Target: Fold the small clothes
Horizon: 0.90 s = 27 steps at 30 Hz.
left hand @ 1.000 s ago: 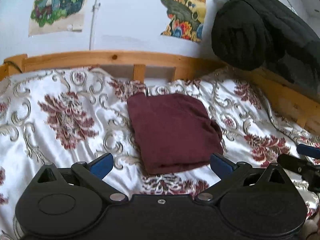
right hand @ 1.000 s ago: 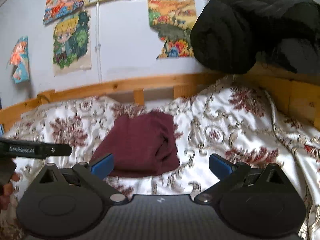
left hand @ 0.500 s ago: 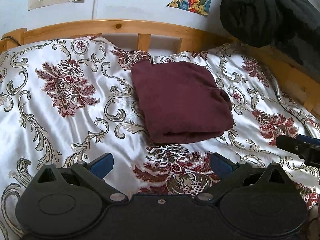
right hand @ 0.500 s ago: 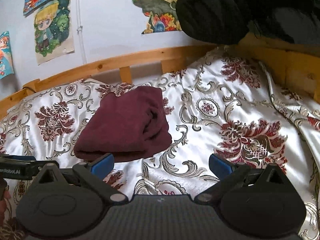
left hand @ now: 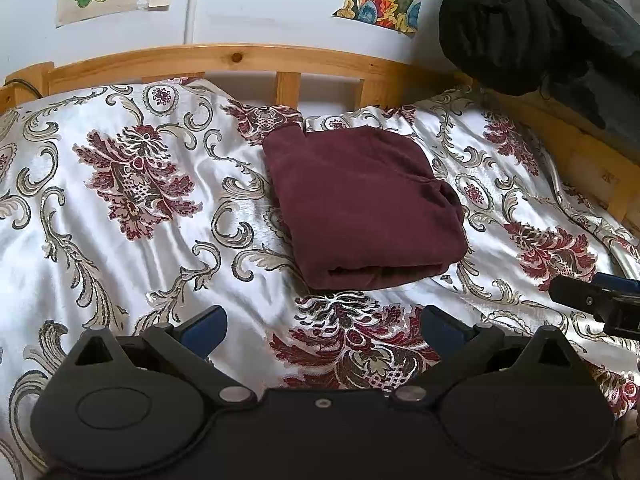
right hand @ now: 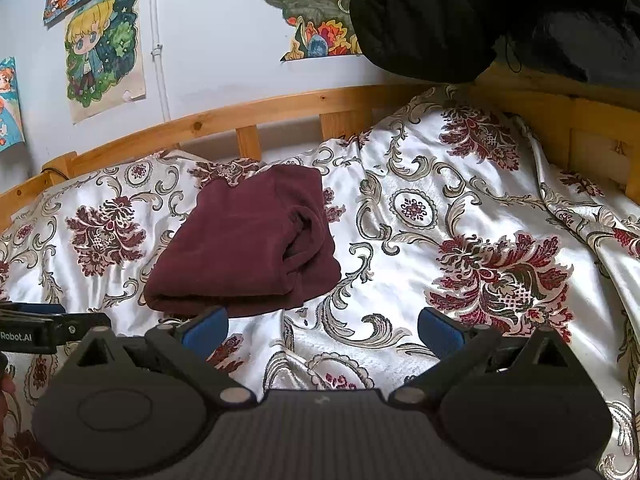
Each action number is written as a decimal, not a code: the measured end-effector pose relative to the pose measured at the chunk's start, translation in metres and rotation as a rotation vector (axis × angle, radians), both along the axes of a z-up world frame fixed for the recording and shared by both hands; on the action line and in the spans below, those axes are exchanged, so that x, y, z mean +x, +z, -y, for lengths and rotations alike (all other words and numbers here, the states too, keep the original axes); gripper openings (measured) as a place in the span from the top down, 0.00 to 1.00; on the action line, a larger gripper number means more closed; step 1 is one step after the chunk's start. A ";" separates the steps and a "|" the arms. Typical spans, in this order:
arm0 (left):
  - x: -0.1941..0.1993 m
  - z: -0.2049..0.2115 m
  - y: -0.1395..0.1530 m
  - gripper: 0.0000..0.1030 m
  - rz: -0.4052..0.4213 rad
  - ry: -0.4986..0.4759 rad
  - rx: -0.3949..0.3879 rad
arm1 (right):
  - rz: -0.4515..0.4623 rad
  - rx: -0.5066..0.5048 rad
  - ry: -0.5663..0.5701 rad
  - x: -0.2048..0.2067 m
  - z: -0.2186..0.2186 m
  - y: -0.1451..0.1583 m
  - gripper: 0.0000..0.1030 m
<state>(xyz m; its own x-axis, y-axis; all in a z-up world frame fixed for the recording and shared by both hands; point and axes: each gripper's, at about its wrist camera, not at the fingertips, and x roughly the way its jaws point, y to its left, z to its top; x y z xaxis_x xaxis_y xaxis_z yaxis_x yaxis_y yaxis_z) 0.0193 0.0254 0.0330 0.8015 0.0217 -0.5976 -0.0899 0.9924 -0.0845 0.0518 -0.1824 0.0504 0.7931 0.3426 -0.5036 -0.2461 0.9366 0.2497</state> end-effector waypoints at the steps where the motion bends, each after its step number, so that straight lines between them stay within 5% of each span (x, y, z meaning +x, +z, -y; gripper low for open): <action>1: 0.000 0.000 0.000 0.01 0.001 0.000 0.000 | 0.000 0.000 0.000 0.000 0.000 0.000 0.00; 27: 0.001 -0.001 -0.002 0.01 -0.015 0.004 -0.001 | -0.028 -0.009 0.004 0.003 -0.001 -0.004 0.00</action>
<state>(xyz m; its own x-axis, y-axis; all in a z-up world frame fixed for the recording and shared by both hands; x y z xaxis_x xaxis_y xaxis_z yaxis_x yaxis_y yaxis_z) 0.0199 0.0262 0.0313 0.7925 0.0242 -0.6094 -0.0949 0.9919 -0.0840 0.0548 -0.1812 0.0469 0.7772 0.3409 -0.5289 -0.2428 0.9379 0.2478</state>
